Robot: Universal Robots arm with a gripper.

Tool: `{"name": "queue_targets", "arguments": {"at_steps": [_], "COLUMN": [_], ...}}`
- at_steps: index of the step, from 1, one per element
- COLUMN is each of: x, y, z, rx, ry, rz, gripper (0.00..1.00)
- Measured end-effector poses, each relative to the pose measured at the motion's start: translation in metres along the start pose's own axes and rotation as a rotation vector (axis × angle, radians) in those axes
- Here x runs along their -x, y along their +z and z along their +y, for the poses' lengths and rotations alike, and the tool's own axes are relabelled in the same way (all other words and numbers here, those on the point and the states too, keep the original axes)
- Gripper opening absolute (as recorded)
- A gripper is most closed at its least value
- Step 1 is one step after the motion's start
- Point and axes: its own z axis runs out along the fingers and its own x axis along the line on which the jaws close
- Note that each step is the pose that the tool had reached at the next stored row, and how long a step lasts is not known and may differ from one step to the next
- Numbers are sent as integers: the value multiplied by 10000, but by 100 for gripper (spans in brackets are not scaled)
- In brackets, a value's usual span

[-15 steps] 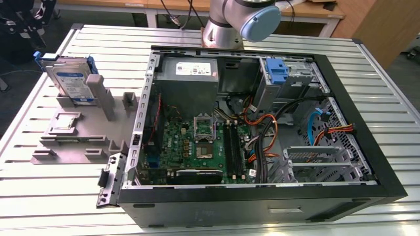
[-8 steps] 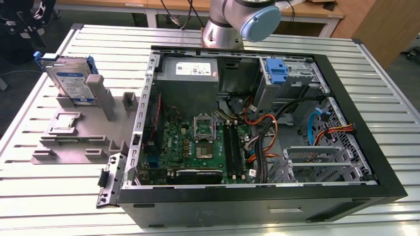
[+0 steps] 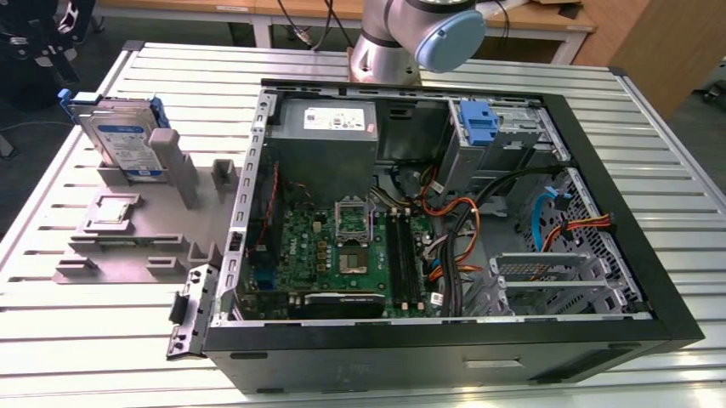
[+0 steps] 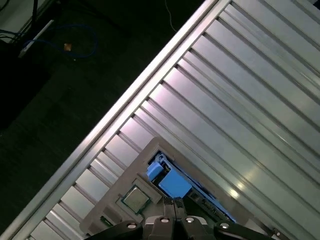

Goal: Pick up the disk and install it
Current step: 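Pick up the disk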

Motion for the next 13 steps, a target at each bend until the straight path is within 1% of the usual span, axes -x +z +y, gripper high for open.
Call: {"name": "queue_targets", "arguments": {"at_steps": [13], "x": [0], "y": [0], "z": [0], "rx": [16], "ry": [-1089], "rz": [46], "gripper": [10]}}
